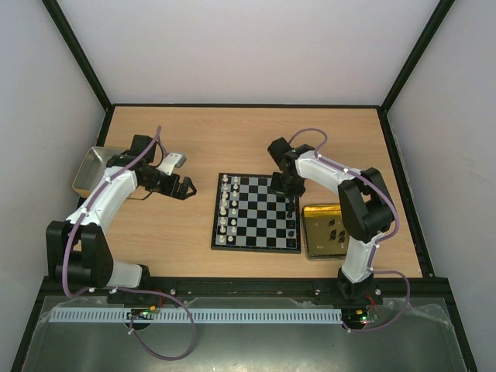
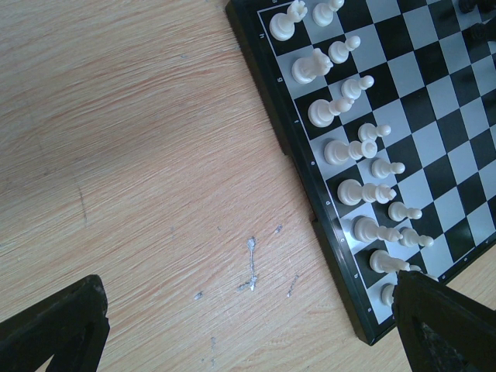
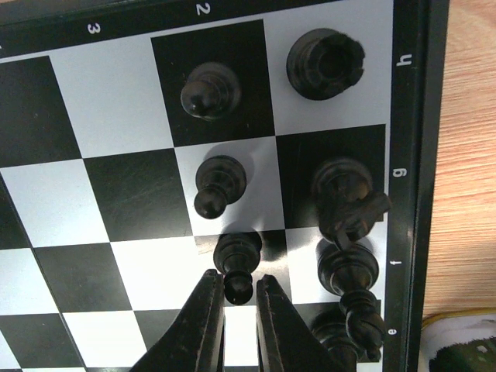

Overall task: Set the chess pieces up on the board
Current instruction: Place the chess piece on the chessboard.

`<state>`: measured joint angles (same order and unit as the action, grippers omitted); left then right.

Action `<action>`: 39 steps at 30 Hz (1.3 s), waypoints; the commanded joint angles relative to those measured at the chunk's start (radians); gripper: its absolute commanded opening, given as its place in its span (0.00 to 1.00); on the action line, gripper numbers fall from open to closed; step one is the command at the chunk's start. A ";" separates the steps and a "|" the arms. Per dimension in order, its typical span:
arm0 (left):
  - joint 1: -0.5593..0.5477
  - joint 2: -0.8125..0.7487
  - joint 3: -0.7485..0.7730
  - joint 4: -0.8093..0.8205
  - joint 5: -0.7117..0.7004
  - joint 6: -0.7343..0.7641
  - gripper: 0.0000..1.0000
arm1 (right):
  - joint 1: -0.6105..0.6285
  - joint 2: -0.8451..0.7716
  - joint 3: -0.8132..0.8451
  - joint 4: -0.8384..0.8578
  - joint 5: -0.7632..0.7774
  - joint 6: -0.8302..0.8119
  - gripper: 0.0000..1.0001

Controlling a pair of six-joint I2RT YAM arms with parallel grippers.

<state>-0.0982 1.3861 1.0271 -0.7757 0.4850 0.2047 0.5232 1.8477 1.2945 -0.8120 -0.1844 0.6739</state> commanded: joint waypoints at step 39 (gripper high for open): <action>-0.006 -0.040 -0.014 -0.002 -0.001 -0.004 0.99 | -0.002 -0.030 -0.023 -0.013 -0.017 -0.012 0.09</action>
<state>-0.0982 1.3754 1.0256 -0.7746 0.4850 0.2043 0.5232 1.8511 1.2743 -0.8116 -0.1925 0.6582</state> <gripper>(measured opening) 0.993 0.078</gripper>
